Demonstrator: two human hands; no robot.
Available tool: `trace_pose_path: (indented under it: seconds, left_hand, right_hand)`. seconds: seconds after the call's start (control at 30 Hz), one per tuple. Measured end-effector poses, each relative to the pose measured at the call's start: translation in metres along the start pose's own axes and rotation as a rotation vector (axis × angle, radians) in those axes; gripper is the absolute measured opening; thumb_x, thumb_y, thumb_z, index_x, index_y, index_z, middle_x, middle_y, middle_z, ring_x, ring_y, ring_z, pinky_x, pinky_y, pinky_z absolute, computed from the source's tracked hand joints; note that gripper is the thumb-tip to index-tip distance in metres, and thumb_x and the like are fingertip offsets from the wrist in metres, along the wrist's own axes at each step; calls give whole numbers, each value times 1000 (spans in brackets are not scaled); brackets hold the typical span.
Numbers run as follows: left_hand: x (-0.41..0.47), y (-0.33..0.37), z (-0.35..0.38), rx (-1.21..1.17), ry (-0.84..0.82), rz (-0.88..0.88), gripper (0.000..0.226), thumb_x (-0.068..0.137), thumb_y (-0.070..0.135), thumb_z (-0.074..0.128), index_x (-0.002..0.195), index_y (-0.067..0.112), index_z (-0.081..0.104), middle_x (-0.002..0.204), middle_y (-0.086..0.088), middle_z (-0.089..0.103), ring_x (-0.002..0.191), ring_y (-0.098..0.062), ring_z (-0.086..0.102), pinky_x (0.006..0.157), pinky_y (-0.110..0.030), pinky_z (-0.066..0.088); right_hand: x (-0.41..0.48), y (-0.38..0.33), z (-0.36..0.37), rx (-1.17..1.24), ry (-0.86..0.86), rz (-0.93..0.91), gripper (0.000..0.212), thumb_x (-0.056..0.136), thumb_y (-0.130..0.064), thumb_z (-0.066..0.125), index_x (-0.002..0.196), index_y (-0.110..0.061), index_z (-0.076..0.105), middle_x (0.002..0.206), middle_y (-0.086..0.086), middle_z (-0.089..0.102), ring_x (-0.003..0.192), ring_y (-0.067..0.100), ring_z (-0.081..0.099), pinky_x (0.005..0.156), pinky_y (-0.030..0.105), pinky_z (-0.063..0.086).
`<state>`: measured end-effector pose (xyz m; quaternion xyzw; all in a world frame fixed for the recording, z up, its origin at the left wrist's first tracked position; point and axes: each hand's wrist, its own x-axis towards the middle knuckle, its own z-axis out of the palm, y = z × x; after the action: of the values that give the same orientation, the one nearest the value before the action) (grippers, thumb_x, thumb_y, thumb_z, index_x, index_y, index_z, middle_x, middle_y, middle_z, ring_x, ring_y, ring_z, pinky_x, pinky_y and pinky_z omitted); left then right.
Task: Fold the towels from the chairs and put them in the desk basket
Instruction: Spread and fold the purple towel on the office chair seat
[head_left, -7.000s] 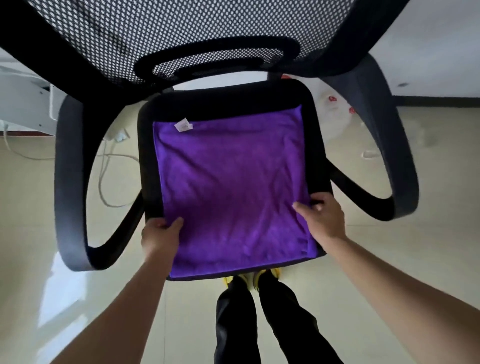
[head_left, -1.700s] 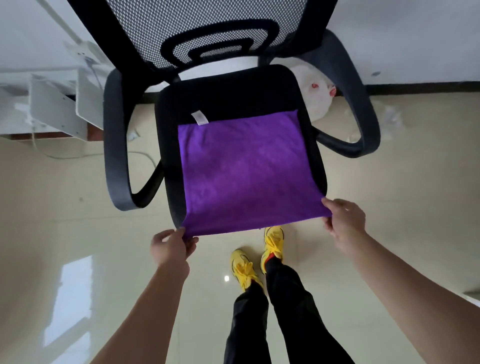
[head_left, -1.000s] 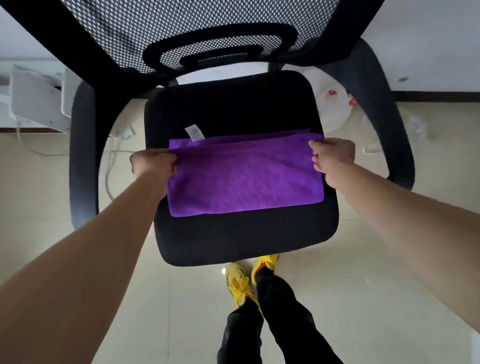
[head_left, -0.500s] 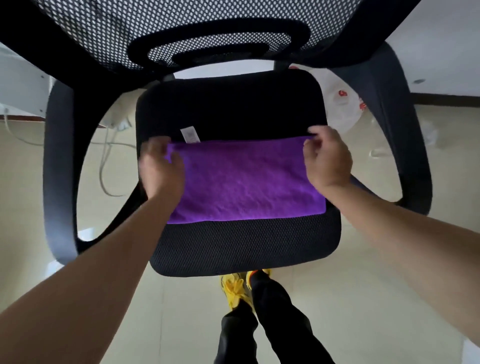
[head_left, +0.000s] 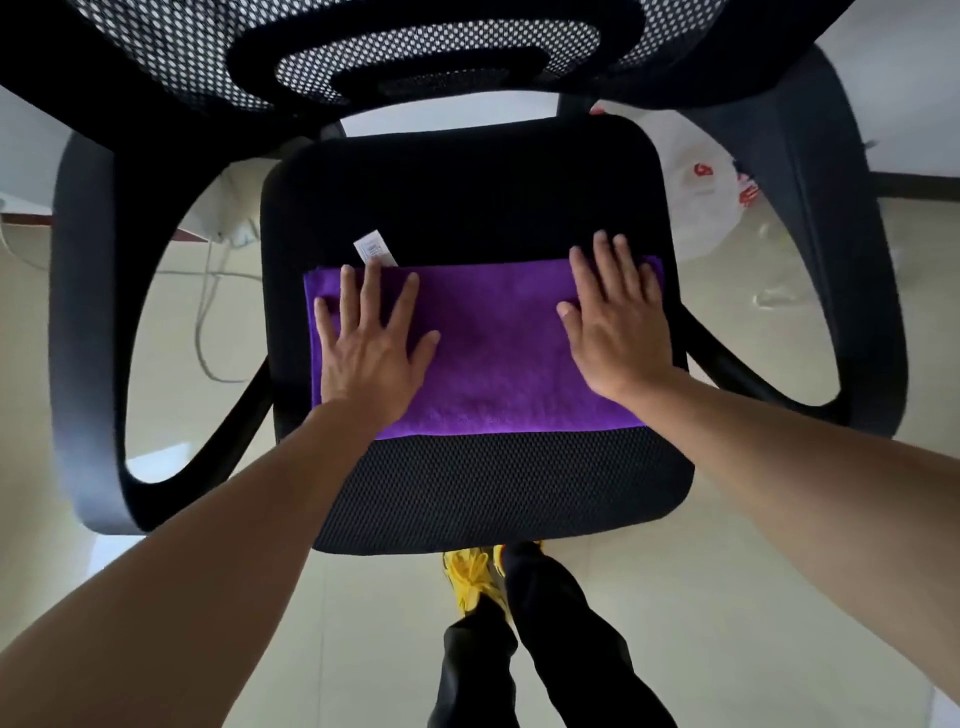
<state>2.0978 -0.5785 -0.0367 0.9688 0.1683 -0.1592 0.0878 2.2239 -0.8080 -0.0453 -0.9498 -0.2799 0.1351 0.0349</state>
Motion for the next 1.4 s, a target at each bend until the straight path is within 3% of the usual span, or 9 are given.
trace_pose_path:
  seconds: [0.17, 0.47, 0.57, 0.73, 0.83, 1.03, 1.17, 1.3, 1.4]
  left_hand:
    - [-51, -9, 27, -14, 93, -16, 59, 98, 47, 30, 149, 18, 30, 158, -18, 15, 147, -35, 11, 116, -57, 14]
    - [-63, -29, 45, 26, 74, -10, 65, 97, 52, 23, 153, 21, 14, 160, -15, 8, 148, -30, 5, 119, -52, 8]
    - [-62, -19, 29, 78, 71, 7, 62, 96, 45, 29, 150, 15, 24, 158, -20, 13, 147, -35, 10, 117, -55, 10]
    - [-53, 30, 14, 55, 157, 251, 51, 93, 25, 52, 143, 15, 44, 153, -21, 29, 143, -38, 24, 114, -57, 22]
    - [-43, 50, 19, 33, 60, 211, 53, 95, 30, 49, 146, 18, 38, 156, -19, 24, 144, -36, 21, 115, -55, 22]
    - [-40, 50, 28, 66, -37, 168, 57, 98, 37, 35, 151, 21, 23, 159, -16, 10, 147, -33, 8, 118, -53, 14]
    - [-40, 42, 12, 27, -36, 201, 52, 96, 36, 38, 144, 17, 40, 154, -19, 27, 143, -35, 26, 113, -53, 27]
    - [-41, 13, -7, -30, -18, 56, 52, 93, 25, 52, 143, 14, 43, 152, -22, 30, 141, -39, 28, 110, -54, 31]
    - [-40, -20, -21, 11, -117, -77, 59, 94, 27, 50, 149, 18, 32, 157, -18, 17, 143, -36, 21, 111, -48, 26]
  right_hand:
    - [-43, -38, 20, 33, 42, -200, 59, 98, -38, 38, 149, -11, 31, 159, 13, 21, 148, 29, 15, 117, 51, 20]
    - [-75, 24, 33, -66, 11, -149, 60, 98, -47, 31, 151, -19, 28, 161, 7, 18, 149, 22, 11, 119, 47, 15]
    - [-82, 34, 22, 40, 61, -25, 58, 99, -45, 35, 148, -15, 34, 159, 10, 24, 147, 26, 18, 115, 49, 24]
    - [-75, 21, -5, 551, 251, 419, 58, 93, -36, 59, 141, -8, 41, 140, 14, 47, 127, 29, 47, 101, 40, 43]
    - [-56, 16, -9, 657, 145, 678, 64, 84, -48, 66, 132, -8, 51, 127, 13, 57, 113, 29, 56, 91, 37, 45]
    - [-37, 34, -6, 896, -35, 845, 55, 61, -47, 82, 101, -14, 63, 93, -1, 67, 83, 20, 66, 70, 32, 53]
    - [-40, 38, -30, 1246, -157, 843, 24, 73, -20, 81, 92, -13, 68, 87, 5, 71, 76, 22, 68, 52, 22, 52]
    - [-40, 25, -71, 1310, -205, 686, 30, 76, -17, 77, 105, -15, 68, 99, 4, 74, 89, 23, 71, 77, 37, 58]
    - [-31, -6, -103, 1336, -191, 534, 34, 77, -13, 77, 109, -15, 65, 99, 2, 74, 87, 17, 72, 76, 33, 57]
